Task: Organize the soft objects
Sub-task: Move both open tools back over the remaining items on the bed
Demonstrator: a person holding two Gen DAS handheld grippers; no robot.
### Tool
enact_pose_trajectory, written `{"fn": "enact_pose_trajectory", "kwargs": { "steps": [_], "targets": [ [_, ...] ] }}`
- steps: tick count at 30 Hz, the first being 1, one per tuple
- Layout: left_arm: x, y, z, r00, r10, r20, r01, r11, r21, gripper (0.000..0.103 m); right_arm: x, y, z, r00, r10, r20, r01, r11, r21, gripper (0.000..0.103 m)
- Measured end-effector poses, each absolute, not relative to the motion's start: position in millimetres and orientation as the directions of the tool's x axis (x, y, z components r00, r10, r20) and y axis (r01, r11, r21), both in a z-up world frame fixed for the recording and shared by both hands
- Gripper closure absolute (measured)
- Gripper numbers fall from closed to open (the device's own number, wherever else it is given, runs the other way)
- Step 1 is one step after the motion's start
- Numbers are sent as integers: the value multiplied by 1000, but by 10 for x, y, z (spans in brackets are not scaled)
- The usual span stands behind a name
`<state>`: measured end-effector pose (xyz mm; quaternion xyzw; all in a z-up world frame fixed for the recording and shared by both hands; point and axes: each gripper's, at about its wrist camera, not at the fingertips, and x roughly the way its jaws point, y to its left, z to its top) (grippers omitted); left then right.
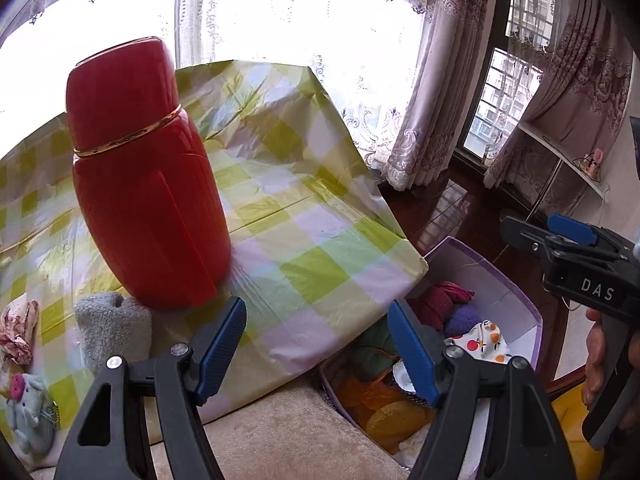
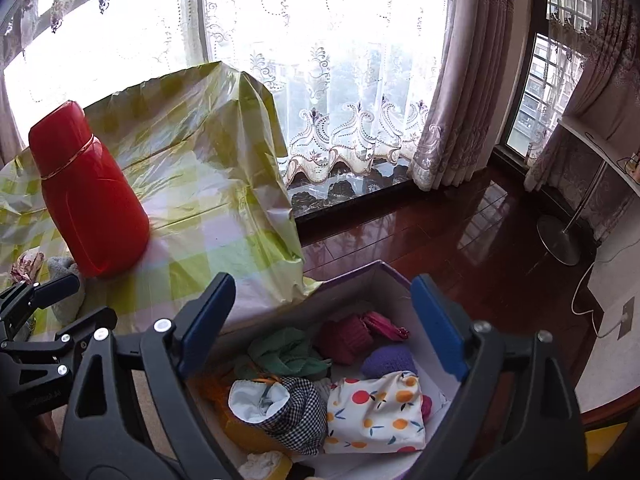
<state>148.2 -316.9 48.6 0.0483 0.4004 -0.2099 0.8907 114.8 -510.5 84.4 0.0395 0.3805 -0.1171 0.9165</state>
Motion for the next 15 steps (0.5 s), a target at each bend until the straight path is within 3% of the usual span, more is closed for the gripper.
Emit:
{"fn": "enact_pose_trajectory", "kwargs": {
  "steps": [6, 9, 15],
  "targets": [
    [1391, -2501, 616, 689, -146, -710, 218, 976, 11, 27, 1191, -4509, 919, 710, -156, -687, 151, 986, -68, 6],
    [1364, -2108, 664, 712, -79, -698, 127, 992, 17, 18, 1210, -4234, 929, 721, -135, -679, 109, 991, -82, 4],
    [1311, -1346, 680, 724, 75, -685, -29, 997, 78, 18, 1273, -3625, 869, 736, -107, -669, -12, 985, -170, 4]
  ]
}}
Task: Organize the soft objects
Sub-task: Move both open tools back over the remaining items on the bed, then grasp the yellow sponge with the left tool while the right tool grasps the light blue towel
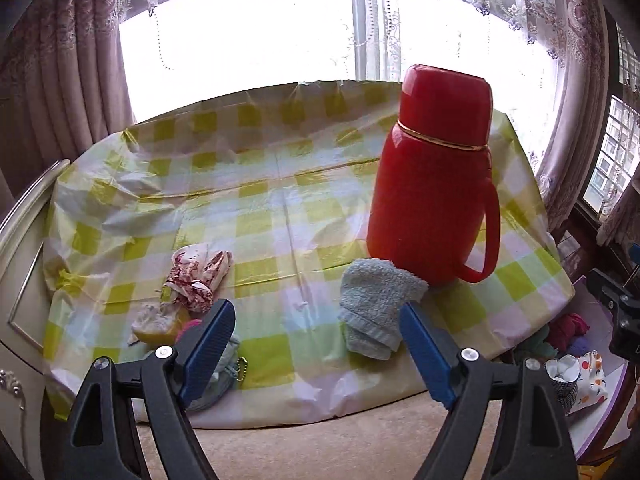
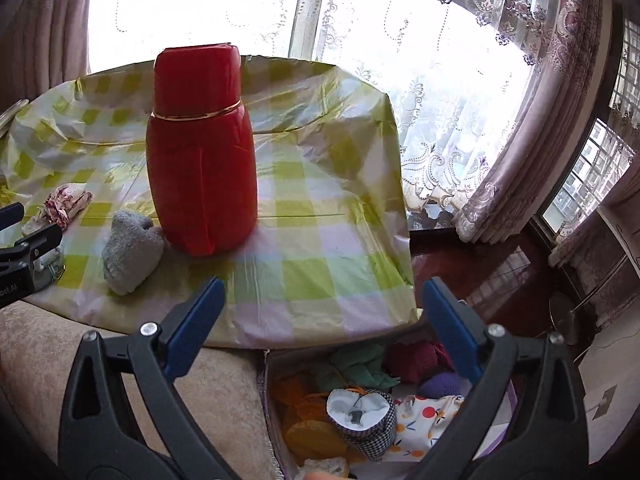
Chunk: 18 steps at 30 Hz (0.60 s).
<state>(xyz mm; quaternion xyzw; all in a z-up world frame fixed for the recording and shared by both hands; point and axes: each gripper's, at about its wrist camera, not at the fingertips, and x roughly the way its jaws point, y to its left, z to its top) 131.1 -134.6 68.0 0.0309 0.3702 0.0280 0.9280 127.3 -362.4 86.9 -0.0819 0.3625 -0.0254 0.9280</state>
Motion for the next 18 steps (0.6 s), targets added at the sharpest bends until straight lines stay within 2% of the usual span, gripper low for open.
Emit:
{"fn": "enact_pose_trajectory", "kwargs": {
  "steps": [3, 9, 18],
  "targets": [
    [1229, -878, 667, 715, 88, -694, -96, 995, 26, 18, 1285, -3380, 804, 730, -20, -683, -91, 988, -126, 4],
    [1146, -237, 564, 675, 172, -718, -218, 976, 30, 18, 1387, -2954, 640, 673, 106, -732, -191, 981, -34, 4],
    [1175, 460, 285, 621, 60, -782, -284, 946, -154, 18, 1540, -2482, 483, 613, 190, -767, -237, 970, 51, 4]
  ]
}}
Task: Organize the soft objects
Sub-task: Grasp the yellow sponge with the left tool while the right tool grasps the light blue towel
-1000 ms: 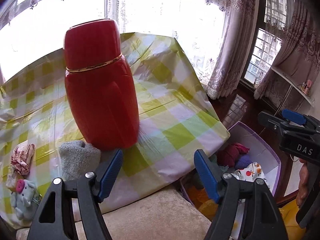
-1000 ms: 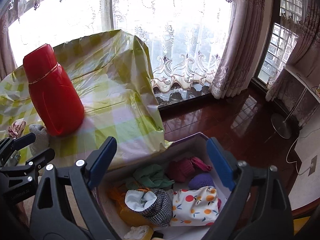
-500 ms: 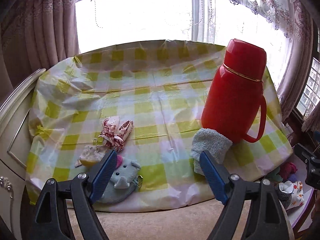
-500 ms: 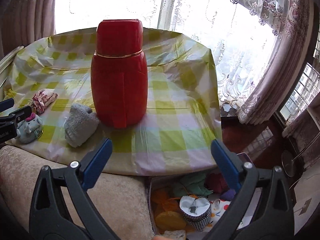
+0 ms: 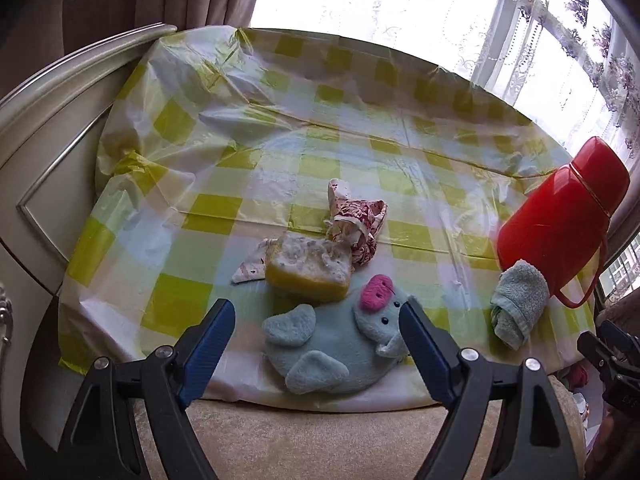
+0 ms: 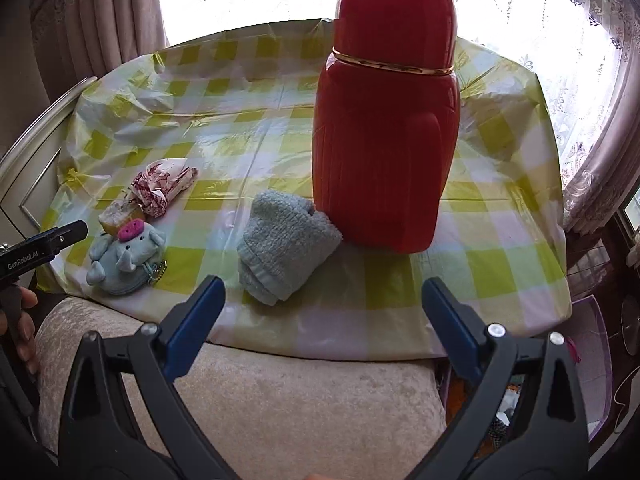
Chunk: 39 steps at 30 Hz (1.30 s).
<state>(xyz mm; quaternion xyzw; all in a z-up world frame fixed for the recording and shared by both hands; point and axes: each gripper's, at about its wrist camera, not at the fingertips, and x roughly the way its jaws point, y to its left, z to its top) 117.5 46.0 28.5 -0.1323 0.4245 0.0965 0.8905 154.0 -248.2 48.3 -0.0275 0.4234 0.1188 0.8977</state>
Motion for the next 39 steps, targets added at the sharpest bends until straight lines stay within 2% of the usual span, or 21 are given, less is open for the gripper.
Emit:
{"fn": "enact_pose_trajectory", "kwargs": {
  "steps": [10, 19, 21, 25, 28, 30, 31, 33, 35, 39],
  "targets": [
    [1622, 636, -45, 532, -37, -846, -279, 935, -217, 18, 1830, -2160, 252, 556, 142, -819, -193, 980, 40, 4],
    [1963, 688, -270, 465, -31, -885, -286, 940, -184, 18, 2080, -1894, 92, 538, 73, -840, -180, 983, -30, 4],
    [1991, 684, -298, 457, -20, -889, -285, 944, -167, 20, 2130, -1869, 58, 530, 65, -846, -172, 985, -33, 4],
    [2006, 670, -338, 455, -25, -890, -271, 948, -166, 35, 2222, -1827, -12, 518, 54, -854, -160, 987, -34, 4],
    [1985, 671, -324, 471, -23, -882, -272, 947, -170, 38, 2286, -1793, -84, 499, 62, -864, -164, 986, -24, 18],
    [1938, 686, -277, 493, -12, -870, -280, 944, -172, 39, 2325, -1788, -136, 479, 70, -875, -167, 986, -12, 34],
    [1914, 693, -246, 505, -6, -863, -285, 943, -174, 40, 2336, -1789, -156, 470, 78, -879, -170, 985, -4, 37],
    [1858, 707, -182, 526, 17, -850, -302, 938, -168, 40, 2336, -1782, -163, 466, 94, -880, -181, 983, 9, 50],
    [1806, 725, -125, 544, 34, -838, -319, 933, -169, 40, 2313, -1776, -140, 471, 108, -875, -196, 981, 16, 58],
    [1684, 775, -29, 575, 66, -816, -354, 918, -175, 40, 2251, -1771, -85, 484, 147, -863, -228, 973, 38, 65]
  ]
}}
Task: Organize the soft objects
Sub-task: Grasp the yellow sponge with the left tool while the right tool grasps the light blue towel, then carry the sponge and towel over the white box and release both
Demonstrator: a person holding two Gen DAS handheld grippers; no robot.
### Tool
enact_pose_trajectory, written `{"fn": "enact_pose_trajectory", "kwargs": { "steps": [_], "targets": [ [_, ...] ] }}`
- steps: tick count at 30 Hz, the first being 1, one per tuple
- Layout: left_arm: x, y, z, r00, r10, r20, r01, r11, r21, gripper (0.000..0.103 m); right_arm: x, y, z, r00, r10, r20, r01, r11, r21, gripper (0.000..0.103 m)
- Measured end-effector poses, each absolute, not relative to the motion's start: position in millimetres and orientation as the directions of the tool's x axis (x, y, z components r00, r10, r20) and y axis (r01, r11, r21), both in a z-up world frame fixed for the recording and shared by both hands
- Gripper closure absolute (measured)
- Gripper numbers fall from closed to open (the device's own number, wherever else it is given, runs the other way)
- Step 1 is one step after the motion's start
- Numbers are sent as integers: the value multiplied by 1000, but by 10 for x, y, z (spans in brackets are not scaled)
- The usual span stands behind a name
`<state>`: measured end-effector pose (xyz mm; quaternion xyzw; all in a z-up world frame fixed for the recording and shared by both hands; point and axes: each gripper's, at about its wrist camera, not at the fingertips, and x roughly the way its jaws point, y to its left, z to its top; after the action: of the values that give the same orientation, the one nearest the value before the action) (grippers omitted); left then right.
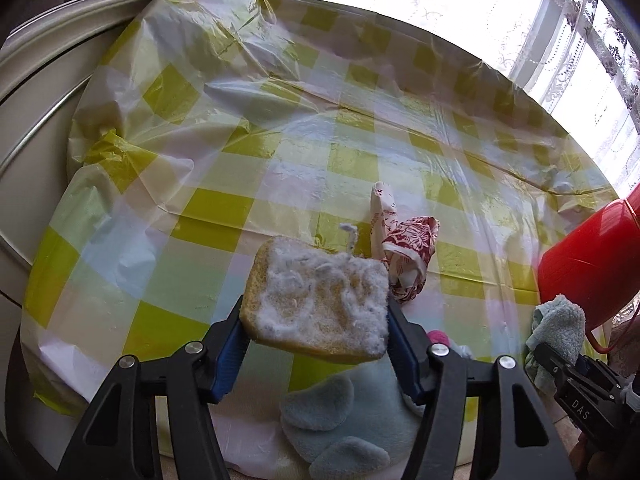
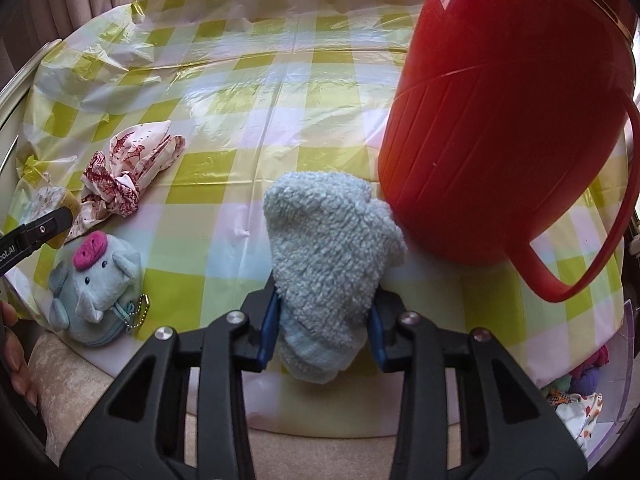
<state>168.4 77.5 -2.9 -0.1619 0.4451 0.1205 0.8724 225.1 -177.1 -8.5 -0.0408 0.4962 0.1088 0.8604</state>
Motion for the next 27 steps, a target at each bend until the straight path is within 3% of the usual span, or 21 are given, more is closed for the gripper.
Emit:
{"fn": "enact_pose_trajectory", "kwargs": {
  "steps": [12, 27],
  "targets": [
    [1456, 525, 166, 608, 60, -791, -324, 929, -179, 40, 1986, -1845, 150, 523, 210, -826, -268, 960, 74, 69],
    [1362, -307, 273, 603, -49, -796, -156, 972, -178, 40, 1693, -2404, 341, 555, 208, -805, -220, 970, 100, 69]
  ]
}}
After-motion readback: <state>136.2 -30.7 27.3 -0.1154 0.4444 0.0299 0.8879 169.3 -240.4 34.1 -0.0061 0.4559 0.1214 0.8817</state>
